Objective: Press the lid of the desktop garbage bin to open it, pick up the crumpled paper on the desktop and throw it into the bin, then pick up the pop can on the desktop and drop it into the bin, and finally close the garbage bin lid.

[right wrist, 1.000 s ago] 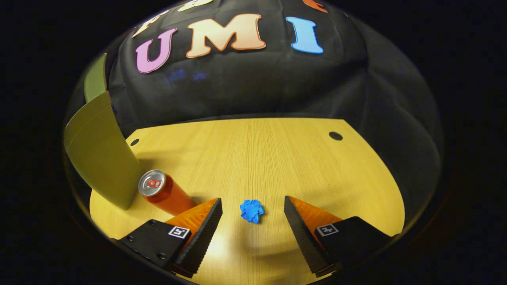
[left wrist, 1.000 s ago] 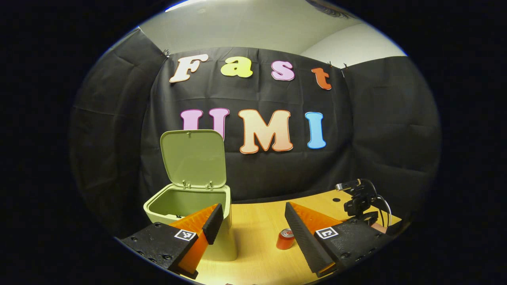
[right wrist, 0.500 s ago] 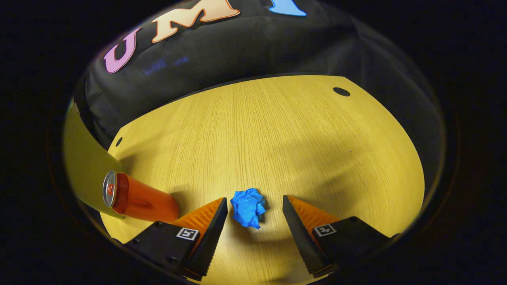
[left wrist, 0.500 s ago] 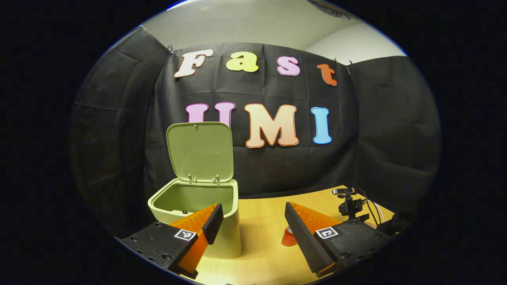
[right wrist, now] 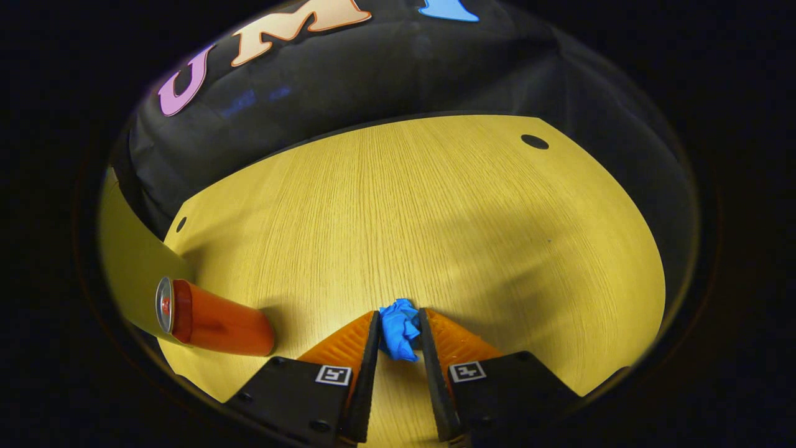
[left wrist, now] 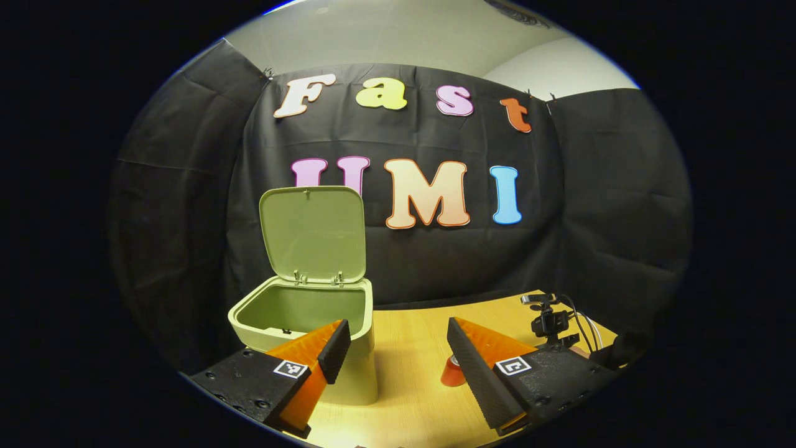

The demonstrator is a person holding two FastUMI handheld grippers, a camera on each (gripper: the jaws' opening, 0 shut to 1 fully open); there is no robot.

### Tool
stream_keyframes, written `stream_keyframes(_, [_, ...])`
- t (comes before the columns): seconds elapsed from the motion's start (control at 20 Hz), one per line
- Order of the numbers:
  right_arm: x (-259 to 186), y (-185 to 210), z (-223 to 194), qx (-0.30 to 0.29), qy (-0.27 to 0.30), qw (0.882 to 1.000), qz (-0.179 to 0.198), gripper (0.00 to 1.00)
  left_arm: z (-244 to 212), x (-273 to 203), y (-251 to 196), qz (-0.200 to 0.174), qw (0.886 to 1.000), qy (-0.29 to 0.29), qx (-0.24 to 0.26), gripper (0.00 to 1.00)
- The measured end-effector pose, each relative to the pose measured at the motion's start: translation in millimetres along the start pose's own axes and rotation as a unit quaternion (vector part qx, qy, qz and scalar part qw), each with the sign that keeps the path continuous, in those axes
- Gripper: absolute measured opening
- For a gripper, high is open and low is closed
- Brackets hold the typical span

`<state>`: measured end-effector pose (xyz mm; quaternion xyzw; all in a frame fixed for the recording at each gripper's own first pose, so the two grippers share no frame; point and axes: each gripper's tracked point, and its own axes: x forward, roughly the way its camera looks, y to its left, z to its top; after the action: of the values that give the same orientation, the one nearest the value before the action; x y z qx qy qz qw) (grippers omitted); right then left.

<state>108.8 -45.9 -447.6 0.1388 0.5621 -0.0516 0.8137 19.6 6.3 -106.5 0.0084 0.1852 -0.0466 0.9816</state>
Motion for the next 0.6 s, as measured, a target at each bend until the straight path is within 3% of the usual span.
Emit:
stream_keyframes(0.1, [0,0,0,-0.008,-0.003,1.0,-0.001,0.29,-2,0,-1,0.0,1.0,0.002,-0.002,0.98])
stream_keyframes(0.15, [-1,0,0,-0.011,-0.004,1.0,0.0,0.31,-2,-1,0,0.0,1.0,0.003,-0.002,0.94])
stream_keyframes(0.3, [-4,1,2,-0.004,-0.002,1.0,0.01,0.31,0,-1,0,0.0,1.0,0.002,0.002,0.94])
stream_keyframes(0.45, [-19,0,19,0.006,-0.037,0.999,0.021,0.31,3,-1,0,-0.003,1.0,-0.004,0.006,0.98])
stream_keyframes(0.6, [-50,5,46,-0.004,-0.079,0.996,0.036,0.28,3,-1,1,-0.005,1.0,-0.005,0.001,0.93])
